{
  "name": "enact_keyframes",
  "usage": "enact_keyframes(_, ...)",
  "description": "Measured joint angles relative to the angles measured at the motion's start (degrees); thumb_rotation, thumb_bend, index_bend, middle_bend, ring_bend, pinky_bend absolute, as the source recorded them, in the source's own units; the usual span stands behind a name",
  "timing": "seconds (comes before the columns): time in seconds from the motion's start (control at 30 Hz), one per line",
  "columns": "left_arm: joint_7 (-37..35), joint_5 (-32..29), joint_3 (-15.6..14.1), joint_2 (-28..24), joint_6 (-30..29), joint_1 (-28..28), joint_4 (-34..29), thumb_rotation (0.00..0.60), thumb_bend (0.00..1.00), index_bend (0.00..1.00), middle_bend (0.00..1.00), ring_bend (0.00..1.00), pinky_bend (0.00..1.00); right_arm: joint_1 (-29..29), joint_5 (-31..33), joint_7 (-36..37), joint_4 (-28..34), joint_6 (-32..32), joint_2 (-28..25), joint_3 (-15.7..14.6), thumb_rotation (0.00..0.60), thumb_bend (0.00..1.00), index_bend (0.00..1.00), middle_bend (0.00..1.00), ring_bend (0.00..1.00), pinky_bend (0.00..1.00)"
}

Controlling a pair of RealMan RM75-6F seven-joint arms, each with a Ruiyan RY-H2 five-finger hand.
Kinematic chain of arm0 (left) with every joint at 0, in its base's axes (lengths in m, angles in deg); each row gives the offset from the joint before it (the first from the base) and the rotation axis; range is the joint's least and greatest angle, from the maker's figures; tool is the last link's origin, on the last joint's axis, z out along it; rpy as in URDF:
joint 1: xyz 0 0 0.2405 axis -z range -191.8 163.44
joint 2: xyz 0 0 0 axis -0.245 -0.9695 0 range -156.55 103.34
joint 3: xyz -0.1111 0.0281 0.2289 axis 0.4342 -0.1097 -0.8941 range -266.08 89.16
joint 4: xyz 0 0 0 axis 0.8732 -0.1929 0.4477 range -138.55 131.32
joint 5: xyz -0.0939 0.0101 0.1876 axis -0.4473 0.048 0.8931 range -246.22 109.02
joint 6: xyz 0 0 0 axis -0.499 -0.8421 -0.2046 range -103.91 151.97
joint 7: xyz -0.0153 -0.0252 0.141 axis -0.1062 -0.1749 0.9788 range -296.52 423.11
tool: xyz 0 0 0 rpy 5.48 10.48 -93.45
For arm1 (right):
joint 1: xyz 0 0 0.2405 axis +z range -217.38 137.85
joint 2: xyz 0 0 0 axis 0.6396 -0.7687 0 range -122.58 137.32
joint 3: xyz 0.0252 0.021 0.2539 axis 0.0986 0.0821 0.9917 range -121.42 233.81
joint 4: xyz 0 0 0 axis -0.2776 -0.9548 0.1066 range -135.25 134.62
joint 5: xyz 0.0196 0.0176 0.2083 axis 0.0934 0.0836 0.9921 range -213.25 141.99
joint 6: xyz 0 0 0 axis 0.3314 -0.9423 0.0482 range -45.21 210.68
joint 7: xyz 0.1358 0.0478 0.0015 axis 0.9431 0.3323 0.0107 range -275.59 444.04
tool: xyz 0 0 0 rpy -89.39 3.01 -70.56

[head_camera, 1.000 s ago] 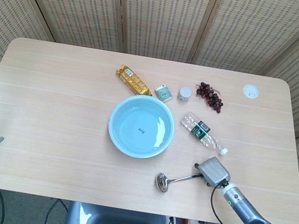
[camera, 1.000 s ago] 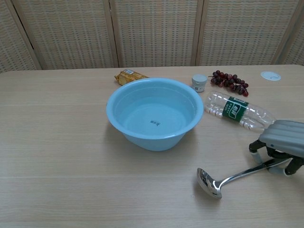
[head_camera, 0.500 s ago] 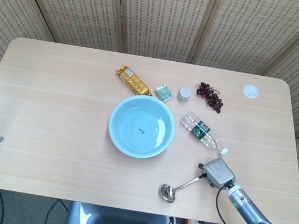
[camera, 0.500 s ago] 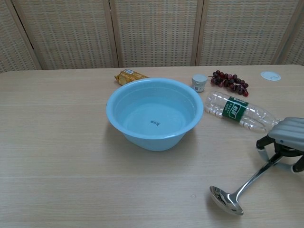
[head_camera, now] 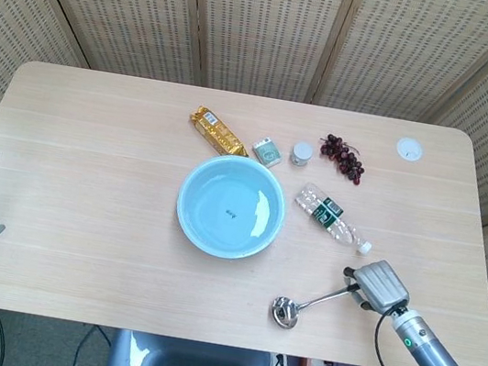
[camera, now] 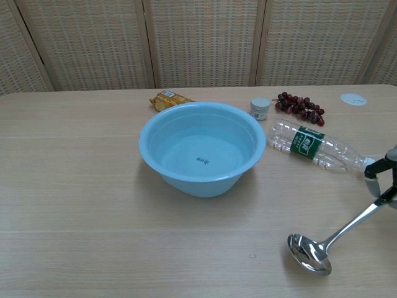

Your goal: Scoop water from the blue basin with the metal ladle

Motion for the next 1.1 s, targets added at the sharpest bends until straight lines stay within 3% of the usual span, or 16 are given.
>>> enact_keyframes(0.33,-0.8,0.35,-0.08,-0.22,-0.13,-0.12,0.24,0.6,0.0,0.0,0.0,0.0,0.0,-1.64,-1.01,6.51,7.46,-5.06,-8.68,-0.32,0.6,0.79,0.82,0.99,0.95,1.0)
enact_keyframes(0.6,-0.8,0.19,-0.03,-0.21,-0.05,-0.11,0.28,0.6,0.0,0.0,0.0,0.0,0.0,-1.03,-0.92,6.64,13.01,-5.73,-12.97,1.1,0.6,0.8,0.82,0.99,0.95,1.0)
enact_keyframes(0.87,-0.31,-0.06,0.04,-0.09,0.43,0.18,0.22,0.6,0.0,0.0,0.0,0.0,0.0,3.24,3.34,0.55,25.12,0.29,-20.1,5.56,0.6,0.81,0.82,0.99,0.95,1.0)
enact_keyframes(1.1,-0.52,-0.68,0.21,-0.15,1.43,0.63,0.31,0.6,0.0,0.0,0.0,0.0,0.0,8.91,13.76,-9.3,33.77,9.24,-24.55,11.44,0.6,0.83,0.82,0.99,0.95,1.0)
